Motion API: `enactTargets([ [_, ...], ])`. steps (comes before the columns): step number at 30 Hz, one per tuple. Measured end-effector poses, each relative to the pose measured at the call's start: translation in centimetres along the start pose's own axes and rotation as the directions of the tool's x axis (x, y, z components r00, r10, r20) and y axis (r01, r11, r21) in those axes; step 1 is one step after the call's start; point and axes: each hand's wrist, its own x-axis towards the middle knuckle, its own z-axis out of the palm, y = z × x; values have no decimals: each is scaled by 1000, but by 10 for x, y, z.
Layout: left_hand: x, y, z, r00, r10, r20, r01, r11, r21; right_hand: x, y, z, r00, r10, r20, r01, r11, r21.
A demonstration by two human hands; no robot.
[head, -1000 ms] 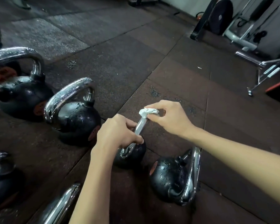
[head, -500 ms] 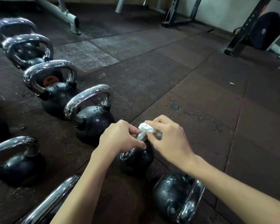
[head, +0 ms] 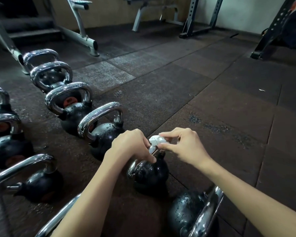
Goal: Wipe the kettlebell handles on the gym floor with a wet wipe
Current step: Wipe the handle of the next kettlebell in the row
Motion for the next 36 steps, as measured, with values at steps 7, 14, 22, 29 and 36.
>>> enactTargets([
  [7,10,12,-3,998,34,46,-31,998,-60,10,11,-5,999,19,-40,-20,999,-33],
  [14,-11,-5,6,992,104,-68,-99,992,73,-14,0,16,994,-72,-80,73,997,6],
  [22,-59,-56,16,992,93,-81,-100,990,-95,-15,-16,18,994,-87,-61,89,996,26],
  [29,-79,-69,24,987,28,-160,-59,980,-192,-20,-21,25,994,-97,-59,101,993,65],
  [36,-80,-79,22,990,2,-143,-31,980,-199,-22,3,24,997,-77,-6,77,989,122],
])
